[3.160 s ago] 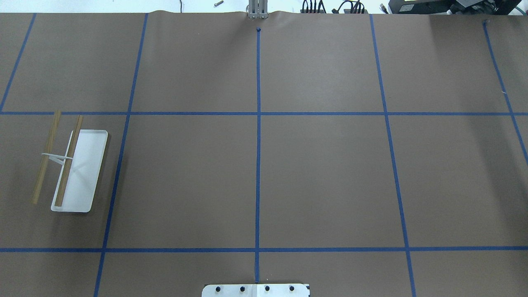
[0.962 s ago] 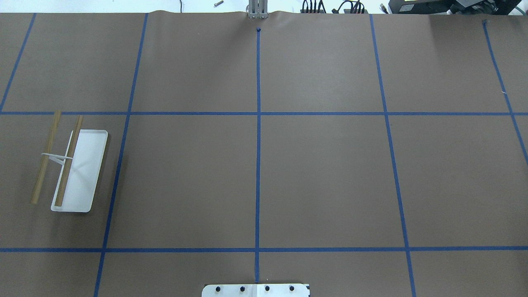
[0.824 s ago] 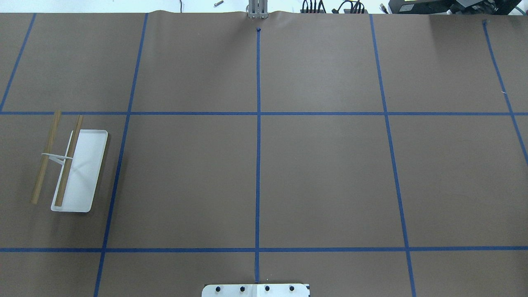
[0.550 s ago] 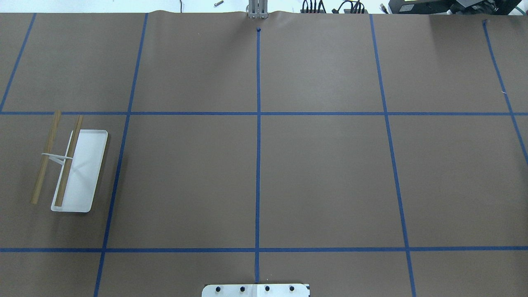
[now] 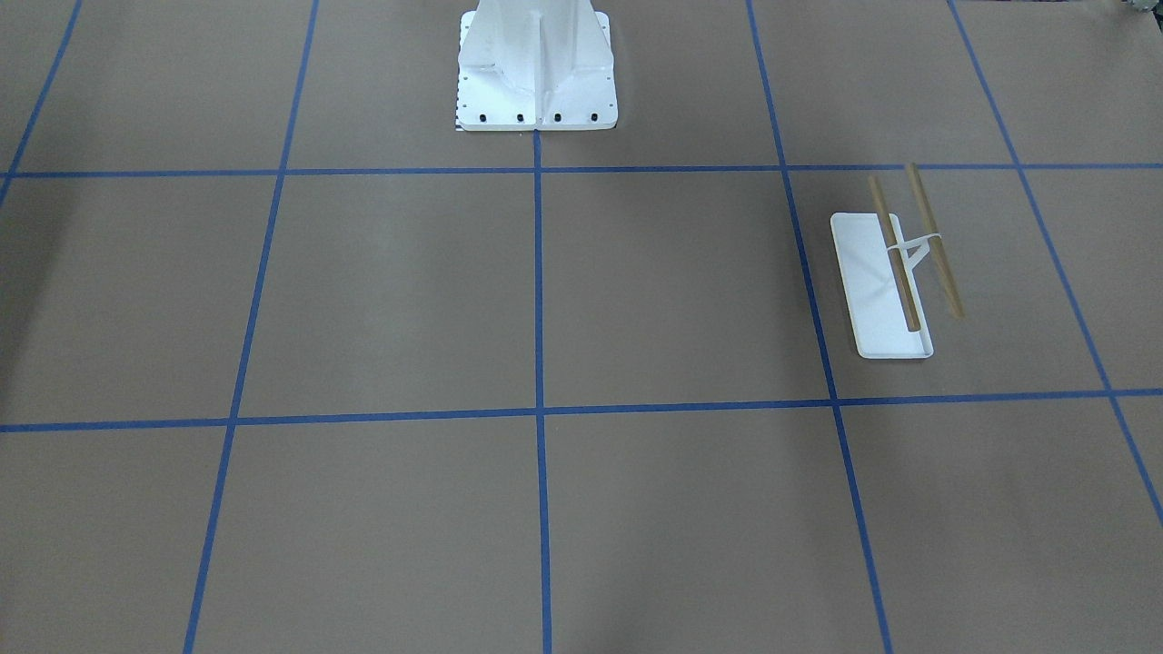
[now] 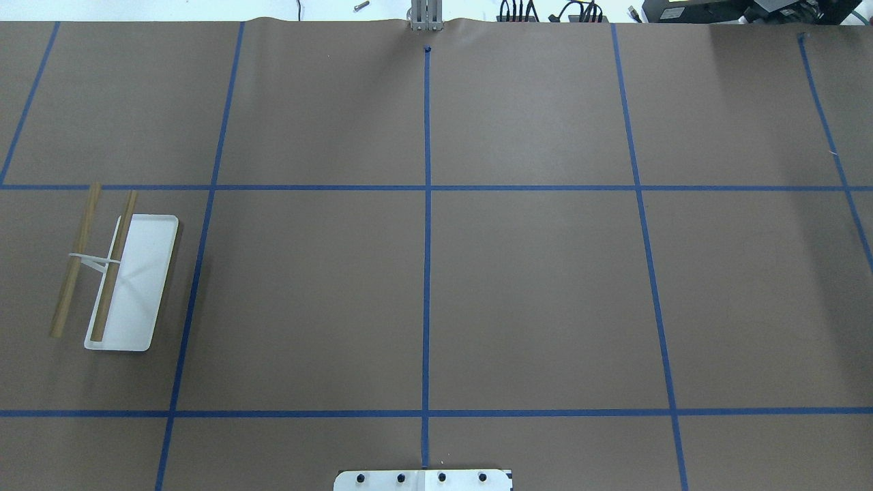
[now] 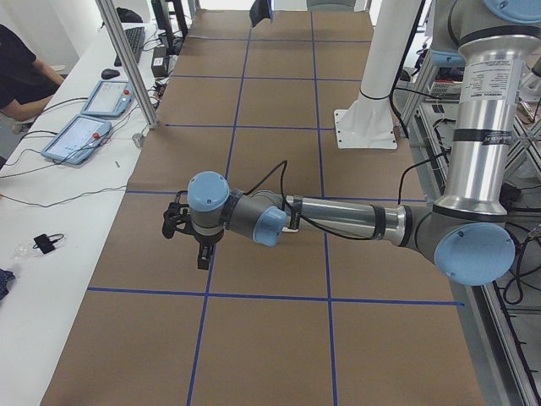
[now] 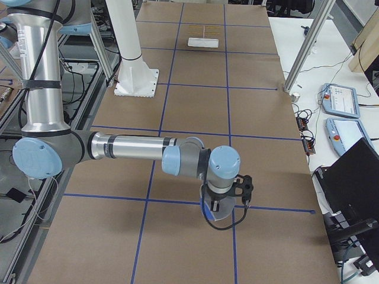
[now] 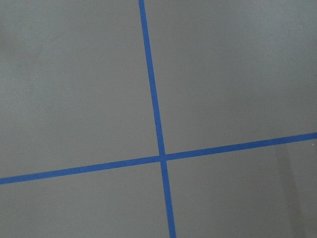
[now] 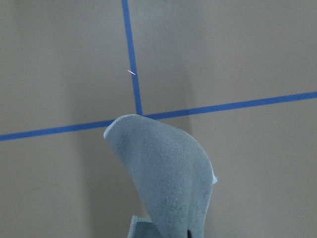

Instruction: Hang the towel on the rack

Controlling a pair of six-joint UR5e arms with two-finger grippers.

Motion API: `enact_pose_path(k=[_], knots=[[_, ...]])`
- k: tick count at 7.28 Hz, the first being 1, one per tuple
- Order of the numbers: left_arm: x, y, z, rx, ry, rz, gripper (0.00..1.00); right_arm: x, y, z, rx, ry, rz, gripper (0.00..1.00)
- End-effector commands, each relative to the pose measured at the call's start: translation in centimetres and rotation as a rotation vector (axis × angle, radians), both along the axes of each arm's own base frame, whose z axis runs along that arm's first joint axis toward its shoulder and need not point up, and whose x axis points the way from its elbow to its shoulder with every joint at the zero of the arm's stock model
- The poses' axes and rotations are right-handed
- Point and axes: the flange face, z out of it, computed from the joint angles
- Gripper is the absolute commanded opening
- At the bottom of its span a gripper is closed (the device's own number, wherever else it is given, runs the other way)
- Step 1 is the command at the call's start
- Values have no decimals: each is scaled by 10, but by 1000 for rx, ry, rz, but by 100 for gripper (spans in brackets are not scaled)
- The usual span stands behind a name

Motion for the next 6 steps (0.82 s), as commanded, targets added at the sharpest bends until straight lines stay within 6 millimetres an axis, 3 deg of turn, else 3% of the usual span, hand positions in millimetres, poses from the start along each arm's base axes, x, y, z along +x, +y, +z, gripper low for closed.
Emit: enact_pose_path(k=[1, 2, 3, 4, 5, 6], knots=[[34, -32, -36, -126, 63, -83, 99, -44, -31, -127, -8, -121, 103, 0], [68, -51, -74, -195, 120, -110, 99, -75, -34, -189, -21, -169, 136, 0], [99, -58, -107, -243, 181, -95, 99, -113, -27, -236, -32, -190, 144, 0], [142, -65, -140, -291, 206, -79, 99, -142, -28, -275, -39, -210, 147, 0], [196, -75, -191, -359, 237, -88, 99, -172, -35, -312, -43, -223, 146, 0], [238, -81, -246, -423, 276, -109, 99, -212, -36, -342, -11, -205, 123, 0]])
